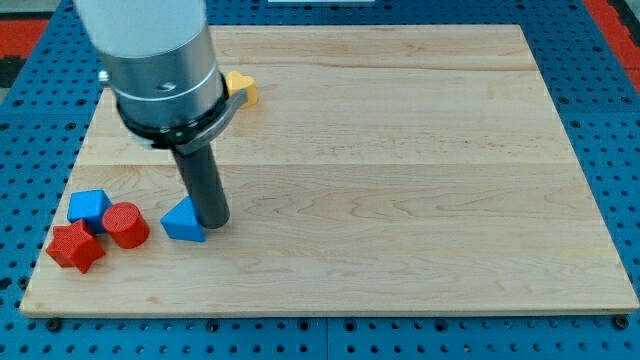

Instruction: Push the blue triangle into the red star

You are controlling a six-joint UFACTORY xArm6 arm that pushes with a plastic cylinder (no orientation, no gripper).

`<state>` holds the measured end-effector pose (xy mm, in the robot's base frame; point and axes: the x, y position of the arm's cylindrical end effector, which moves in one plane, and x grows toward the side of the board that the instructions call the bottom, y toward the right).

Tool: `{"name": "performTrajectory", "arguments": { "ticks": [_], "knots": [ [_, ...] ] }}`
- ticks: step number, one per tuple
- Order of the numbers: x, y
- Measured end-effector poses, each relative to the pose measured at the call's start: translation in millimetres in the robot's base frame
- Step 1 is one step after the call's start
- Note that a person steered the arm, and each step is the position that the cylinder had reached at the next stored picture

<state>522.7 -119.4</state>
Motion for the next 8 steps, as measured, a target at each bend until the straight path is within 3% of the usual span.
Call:
{"name": "performTrajectory", "arguments": {
  "ticks": [2, 5, 7, 8],
  "knots": [
    [-46, 14],
    [13, -22],
    [29, 33],
    [39, -5]
  ]
}}
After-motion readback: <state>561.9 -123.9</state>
